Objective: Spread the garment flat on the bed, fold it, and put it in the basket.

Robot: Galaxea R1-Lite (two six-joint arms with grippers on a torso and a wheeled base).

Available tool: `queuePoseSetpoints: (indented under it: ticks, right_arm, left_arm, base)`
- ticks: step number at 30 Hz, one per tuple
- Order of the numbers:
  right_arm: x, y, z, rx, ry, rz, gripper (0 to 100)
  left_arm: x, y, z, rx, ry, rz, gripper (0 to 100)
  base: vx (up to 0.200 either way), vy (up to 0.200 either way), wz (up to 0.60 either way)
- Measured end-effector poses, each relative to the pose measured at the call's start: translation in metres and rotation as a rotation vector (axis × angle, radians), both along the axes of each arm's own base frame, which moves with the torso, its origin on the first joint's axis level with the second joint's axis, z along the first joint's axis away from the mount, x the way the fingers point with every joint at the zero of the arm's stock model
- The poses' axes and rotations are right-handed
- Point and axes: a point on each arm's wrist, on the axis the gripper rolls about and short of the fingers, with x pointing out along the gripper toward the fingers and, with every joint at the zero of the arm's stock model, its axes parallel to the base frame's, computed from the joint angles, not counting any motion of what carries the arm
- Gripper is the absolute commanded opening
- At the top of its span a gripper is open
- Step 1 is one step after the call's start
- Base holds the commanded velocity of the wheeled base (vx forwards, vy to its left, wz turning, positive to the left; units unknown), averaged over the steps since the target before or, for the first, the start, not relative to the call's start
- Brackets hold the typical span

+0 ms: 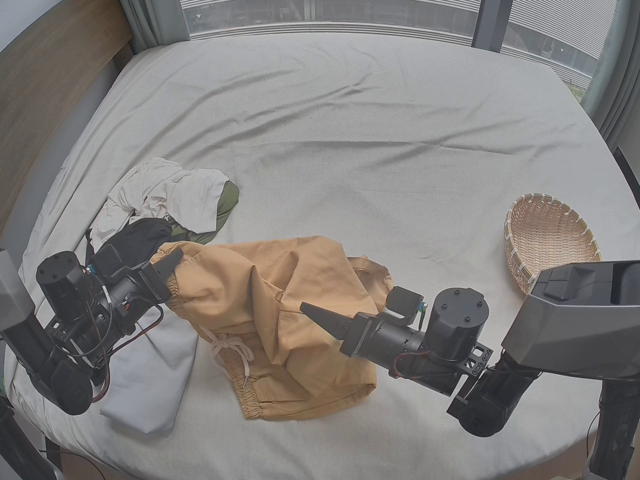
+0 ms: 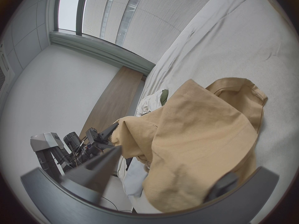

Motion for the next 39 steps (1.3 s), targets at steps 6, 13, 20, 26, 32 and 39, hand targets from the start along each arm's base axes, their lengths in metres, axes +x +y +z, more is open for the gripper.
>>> queuePoseSetpoints:
  ticks: [6, 13, 20, 26, 32, 39]
  right_arm:
    - [0.0, -0.003, 0.001, -0.002, 0.001, -0.022, 0]
    - [-0.006, -0.017, 0.023, 0.008, -0.043, -0.057, 0]
    - [-0.016, -0.052, 0.062, 0.004, -0.099, -0.114, 0]
    - [-0.023, -0.095, 0.099, -0.017, -0.128, -0.176, 0]
    - [-0.036, -0.129, 0.126, -0.064, -0.111, -0.226, 0]
    - [-0.044, -0.159, 0.145, -0.115, -0.172, -0.294, 0]
  left_arm:
    - [0.0, 0.0, 0.0, -0.001, -0.001, 0.0, 0]
    - [0.001, -0.005, 0.006, -0.013, -0.022, -0.02, 0]
    - [0.005, -0.02, 0.026, -0.037, -0.111, -0.079, 0]
    - [0.005, -0.033, 0.049, -0.055, -0.208, -0.164, 0]
    - [0.001, -0.038, 0.066, -0.06, -0.279, -0.24, 0]
    - [-0.006, -0.032, 0.084, -0.049, -0.351, -0.31, 0]
  base:
    - [0.0, 0.0, 0.0]
    - [0.0, 0.0, 0.0]
    - [0.0, 0.0, 0.0]
    - [0.0, 0.0, 0.0]
    - [0.0, 0.0, 0.0]
    - [0.0, 0.0, 0.0]
